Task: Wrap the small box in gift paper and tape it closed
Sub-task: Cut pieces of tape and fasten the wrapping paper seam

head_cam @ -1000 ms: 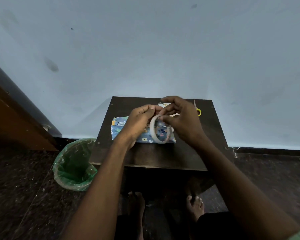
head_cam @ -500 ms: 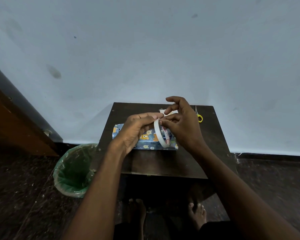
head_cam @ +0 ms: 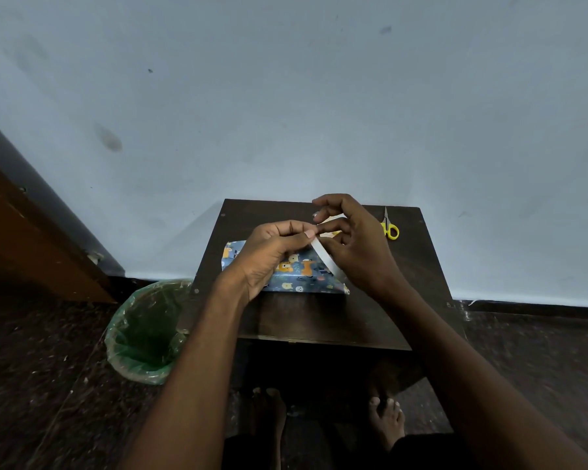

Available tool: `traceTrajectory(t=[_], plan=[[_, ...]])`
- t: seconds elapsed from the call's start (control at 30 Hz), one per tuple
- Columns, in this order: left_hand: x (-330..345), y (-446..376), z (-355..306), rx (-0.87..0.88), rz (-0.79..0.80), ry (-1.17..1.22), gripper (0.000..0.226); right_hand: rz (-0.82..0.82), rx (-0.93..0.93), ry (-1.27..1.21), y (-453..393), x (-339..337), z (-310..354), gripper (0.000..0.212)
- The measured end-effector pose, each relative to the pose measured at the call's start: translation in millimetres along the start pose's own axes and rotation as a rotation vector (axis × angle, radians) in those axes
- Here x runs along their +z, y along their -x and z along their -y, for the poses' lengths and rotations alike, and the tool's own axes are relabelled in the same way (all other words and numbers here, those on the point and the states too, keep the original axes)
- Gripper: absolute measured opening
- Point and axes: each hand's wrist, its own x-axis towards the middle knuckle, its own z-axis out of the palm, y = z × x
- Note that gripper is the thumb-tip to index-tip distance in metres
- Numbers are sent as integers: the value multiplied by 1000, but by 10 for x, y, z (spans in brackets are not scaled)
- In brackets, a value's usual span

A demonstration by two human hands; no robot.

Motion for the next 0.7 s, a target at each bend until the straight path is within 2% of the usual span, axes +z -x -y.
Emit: traceTrajectory(t=[0.2, 0.37, 0.47, 0.6, 0.7], plan=[[4, -18, 51, 42, -23, -25, 13, 24, -6, 83, -13, 0, -33, 56], [32, -43, 47, 48, -48, 13, 18, 12, 7, 166, -14, 38, -7, 39], [35, -46, 22, 36, -92, 99, 20, 30, 37, 296, -20, 23, -58, 29], [70, -51, 6, 39, -166, 152, 18, 97, 86, 463, -42, -41, -141, 32], [75, -70, 20, 62, -211, 141, 12, 141, 114, 432, -37, -81, -87, 35]])
